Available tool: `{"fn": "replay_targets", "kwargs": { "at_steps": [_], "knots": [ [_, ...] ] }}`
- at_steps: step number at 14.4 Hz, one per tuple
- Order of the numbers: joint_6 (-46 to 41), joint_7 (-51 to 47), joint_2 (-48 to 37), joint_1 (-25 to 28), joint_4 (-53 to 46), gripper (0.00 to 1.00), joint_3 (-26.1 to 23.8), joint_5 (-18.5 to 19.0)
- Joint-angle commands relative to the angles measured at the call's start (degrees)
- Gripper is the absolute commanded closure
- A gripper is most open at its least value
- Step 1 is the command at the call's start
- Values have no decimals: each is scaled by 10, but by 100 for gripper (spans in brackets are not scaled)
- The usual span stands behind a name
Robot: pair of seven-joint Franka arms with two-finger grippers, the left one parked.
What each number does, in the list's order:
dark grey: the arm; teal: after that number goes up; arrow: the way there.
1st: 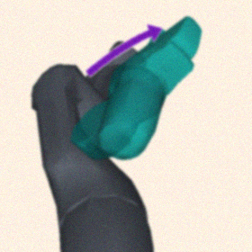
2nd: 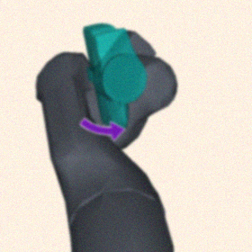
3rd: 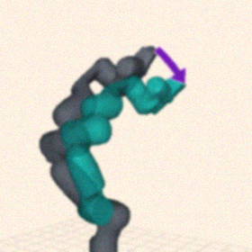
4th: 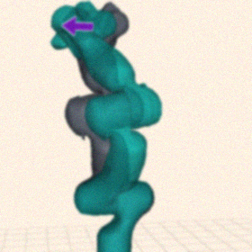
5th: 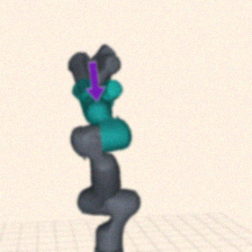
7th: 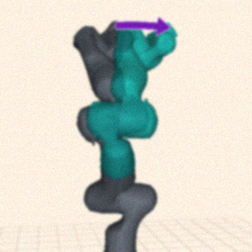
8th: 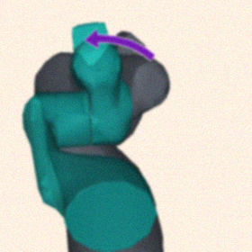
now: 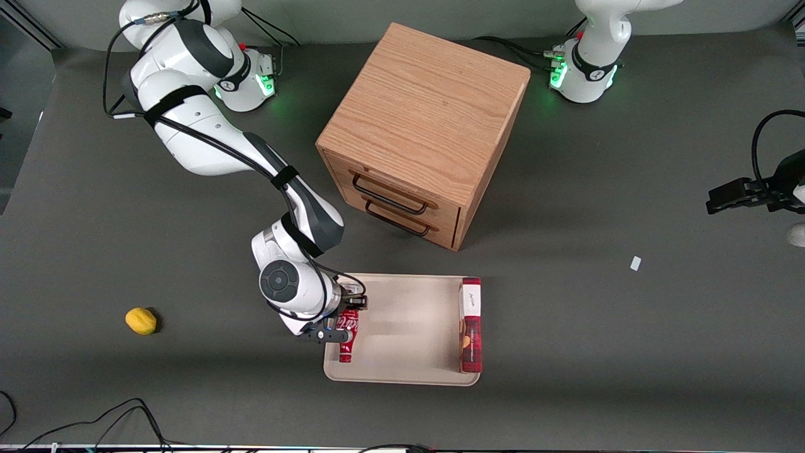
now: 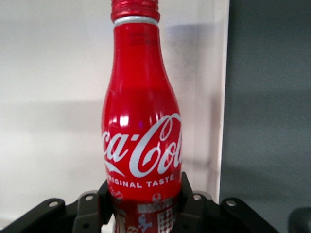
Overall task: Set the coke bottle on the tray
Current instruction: 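Lower the bottle upright onto the tray and open the right gripper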
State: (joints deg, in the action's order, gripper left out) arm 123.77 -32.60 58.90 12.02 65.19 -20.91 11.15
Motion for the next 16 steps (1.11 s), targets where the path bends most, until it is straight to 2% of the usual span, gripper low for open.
{"fn": "replay_targets", "kwargs": {
  "at_steps": [1,11,13,15,16],
  "knots": [
    [1,-3,10,5,-19,1,7,12],
    [2,-4,6,6,-16,0,10,15],
    [-8,-3,-33,3,-16,0,10,16],
    [-74,3,-100,-1,-8,0,8,44],
    [-109,4,-140,-9,-6,0,8,44]
  ]
}}
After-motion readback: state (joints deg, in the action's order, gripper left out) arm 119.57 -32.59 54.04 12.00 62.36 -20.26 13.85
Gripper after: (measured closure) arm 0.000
